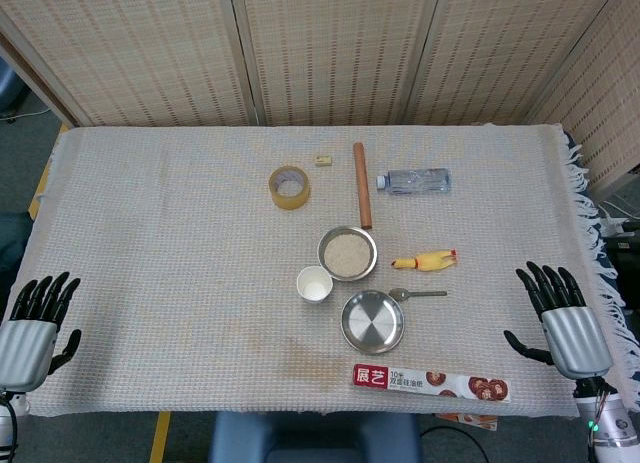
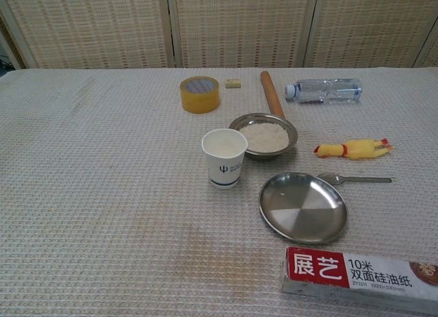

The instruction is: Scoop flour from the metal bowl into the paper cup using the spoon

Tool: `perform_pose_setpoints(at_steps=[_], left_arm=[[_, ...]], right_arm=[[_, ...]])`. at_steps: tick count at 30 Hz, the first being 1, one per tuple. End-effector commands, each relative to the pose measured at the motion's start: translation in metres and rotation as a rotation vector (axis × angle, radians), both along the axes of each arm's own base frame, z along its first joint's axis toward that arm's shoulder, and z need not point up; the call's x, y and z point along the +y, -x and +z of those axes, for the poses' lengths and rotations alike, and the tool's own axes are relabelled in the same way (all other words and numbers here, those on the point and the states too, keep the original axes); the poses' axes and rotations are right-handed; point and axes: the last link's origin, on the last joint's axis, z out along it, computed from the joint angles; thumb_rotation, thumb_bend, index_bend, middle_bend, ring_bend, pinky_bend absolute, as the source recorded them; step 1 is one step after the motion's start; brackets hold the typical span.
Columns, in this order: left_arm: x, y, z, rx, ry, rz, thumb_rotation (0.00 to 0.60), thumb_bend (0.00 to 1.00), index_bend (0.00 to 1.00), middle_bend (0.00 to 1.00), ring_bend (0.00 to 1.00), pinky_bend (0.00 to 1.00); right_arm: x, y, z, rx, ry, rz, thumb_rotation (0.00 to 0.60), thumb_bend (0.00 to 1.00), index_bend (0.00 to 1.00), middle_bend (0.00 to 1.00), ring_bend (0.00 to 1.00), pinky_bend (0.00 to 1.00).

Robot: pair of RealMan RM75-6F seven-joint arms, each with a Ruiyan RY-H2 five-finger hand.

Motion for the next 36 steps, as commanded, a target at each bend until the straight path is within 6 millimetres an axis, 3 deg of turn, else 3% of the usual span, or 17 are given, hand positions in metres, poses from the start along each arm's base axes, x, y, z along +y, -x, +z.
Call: perform_pose_setpoints(at_steps=[1,11,15,26,36], left_arm=[[0.001,0.0,-0.001,-0.005,0.001,0.008,0.6,0.42,0.0,0.0,0.0,0.07],[0.006,-0.003,-0.009,-0.012,0.028,0.011,0.6,0.42,0.0,0.0,0.0,0.07],[0.009,-0.006,-0.014,-0.053,0.062,-0.013,0.6,0.42,0.0,0.0,0.0,0.08],[0.009,-0.003,-0.012,-0.067,0.082,0.006,0.6,0.42,0.0,0.0,0.0,0.09],[0.008,-0.001,-0.01,-0.071,0.086,0.01,0.6,0.42,0.0,0.0,0.0,0.09]], right_arm=[[-0.003,0.001,-0.003,0.005,0.004,-0.006,0.407,0.18,0.01,0.0,0.0,0.0],[-0.033,0.002,-0.034,0.05,-0.032,-0.014,0.448,0.18,0.22,0.0,0.0,0.0],[-0.068,-0.015,-0.067,0.05,-0.07,-0.002,0.547,0.23,0.37,0.01,0.0,0.0],[-0.107,-0.035,-0.117,0.101,-0.15,0.003,0.555,0.26,0.45,0.03,0.0,0.0],[-0.117,-0.045,-0.141,0.123,-0.208,0.013,0.578,0.26,0.5,0.03,0.0,0.0]])
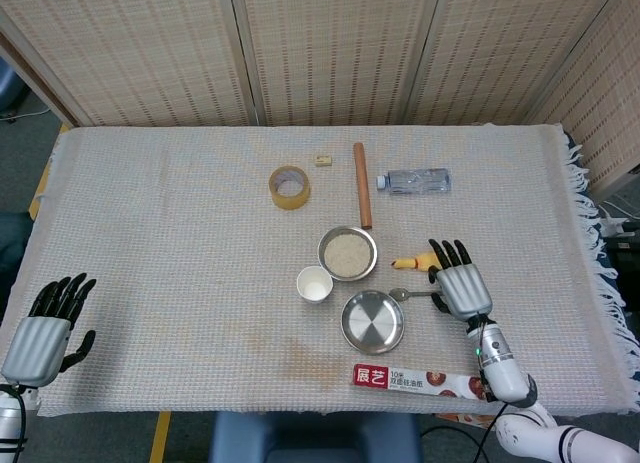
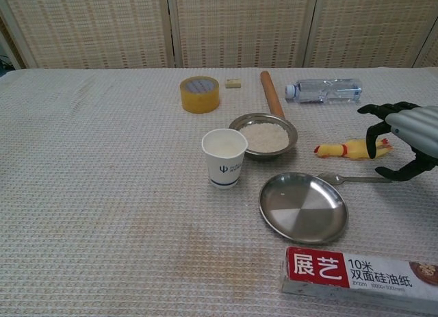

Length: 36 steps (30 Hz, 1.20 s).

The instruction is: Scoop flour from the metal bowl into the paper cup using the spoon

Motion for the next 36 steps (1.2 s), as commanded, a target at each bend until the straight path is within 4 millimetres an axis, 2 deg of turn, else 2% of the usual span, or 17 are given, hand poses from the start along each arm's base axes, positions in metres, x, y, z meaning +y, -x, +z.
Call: perform_pose_setpoints(at_steps=[1,13,20,36], left_arm=[[0.0,0.0,0.0,-0.001,0.0,0.002,0.6,0.42,0.0,0.0,0.0,0.09],[0.001,0.001,0.001,0.001,0.002,0.002,0.6,0.42,0.0,0.0,0.0,0.09],[0.001,0.002,0.002,0.0,0.004,0.0,0.6,0.42,0.0,0.0,0.0,0.09],[0.0,0.001,0.003,0.001,0.008,-0.001,0.6,0.44,0.0,0.0,0.0,0.09]], right_arm=[[-0.002,-0.002,-0.007,0.006,-0.02,-0.001,0.578,0.26,0.5,0.03,0.0,0.0],[-0.008,-0.008,-0.026,0.032,-0.066,-0.008,0.577,0.27,0.51,0.03,0.0,0.0],[-0.009,-0.009,-0.029,0.038,-0.07,-0.01,0.596,0.28,0.53,0.03,0.0,0.0],[-0.011,-0.009,-0.034,0.053,-0.084,-0.024,0.598,0.28,0.53,0.03,0.0,0.0]])
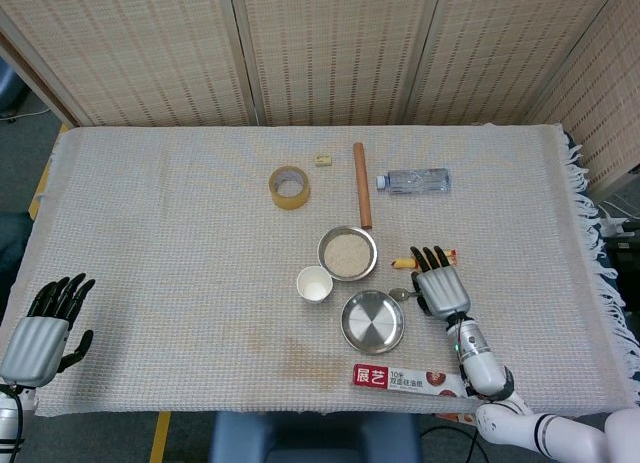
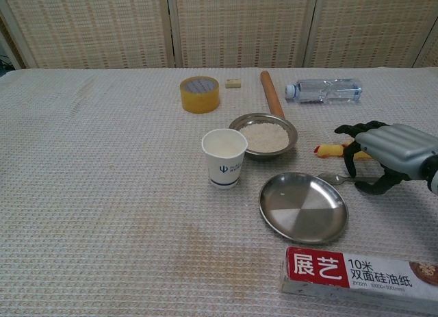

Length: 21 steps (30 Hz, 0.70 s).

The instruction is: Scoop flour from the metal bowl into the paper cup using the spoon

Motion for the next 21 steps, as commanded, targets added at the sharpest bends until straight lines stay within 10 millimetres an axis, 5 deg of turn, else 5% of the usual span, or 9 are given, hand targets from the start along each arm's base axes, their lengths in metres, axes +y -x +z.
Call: perform_pose_setpoints(at_steps=[1,10,21], left_arm=[[0.0,0.0001,0.0002,0.0,0.0,0.001,0.6,0.44,0.0,0.0,0.0,0.09],[0.0003,0.0004,0.0003,-0.003,0.004,0.0,0.6,0.44,0.0,0.0,0.0,0.09],[-0.0007,-0.0001,0.0006,-0.004,0.006,-0.006,0.6,0.44,0.0,0.0,0.0,0.09]], right_arm=[[-0.0002,-0.0002,-0.0008,-0.001,-0.004,-0.002,0.598,0.28,0.53,0.03,0.0,0.0],[0.0003,-0.0018,-0.0008,-0.002,0.001,0.003,0.6,0.28,0.56,0.04,0.0,0.0],[0.0014,-0.0018,0.0018,0.015,0.04,0.035,0.6,0.29,0.68,0.36,0.0,0.01]])
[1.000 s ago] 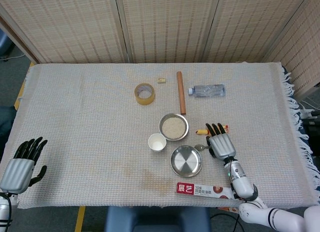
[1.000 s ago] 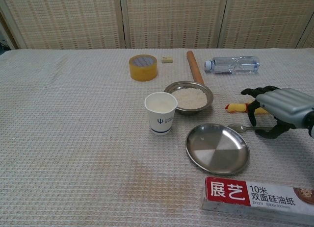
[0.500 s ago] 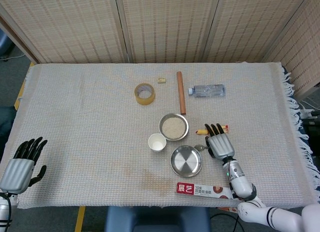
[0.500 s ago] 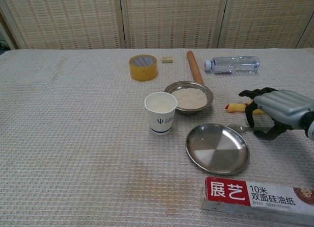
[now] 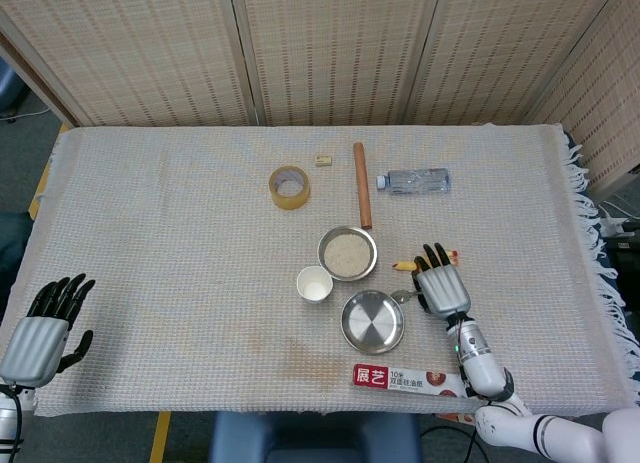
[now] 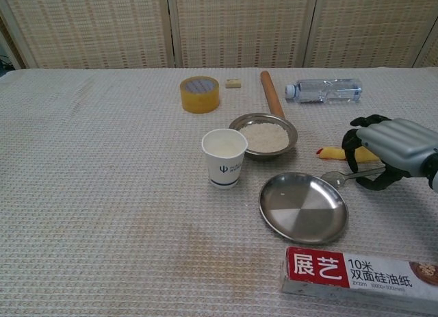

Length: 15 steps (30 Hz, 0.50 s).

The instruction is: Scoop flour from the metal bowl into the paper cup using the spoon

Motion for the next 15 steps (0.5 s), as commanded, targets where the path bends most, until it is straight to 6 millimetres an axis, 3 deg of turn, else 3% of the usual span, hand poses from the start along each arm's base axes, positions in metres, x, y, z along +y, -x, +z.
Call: perform_pose_setpoints(at_steps=[1,9,15], left_arm=[[0.0,0.0,0.0,0.0,0.0,-0.001,0.6,0.44,0.0,0.0,0.0,0.09],[-0.001,-0.001,-0.001,0.002,0.002,0.0,0.6,0.44,0.0,0.0,0.0,0.09],[-0.001,0.0,0.0,0.0,0.003,0.004,0.6,0.44,0.0,0.0,0.0,0.09]], right_arm=[[0.0,0.001,-0.001,0.01,0.003,0.006,0.6,0.29,0.69,0.38,0.0,0.01],[0.0,0.0,-0.003,0.027,0.015,0.024,0.6,0.3,0.77,0.46,0.04,0.05],[0.006,-0.009,0.009,0.07,0.092,0.113,0.6,0.3,0.77,0.46,0.04,0.05]])
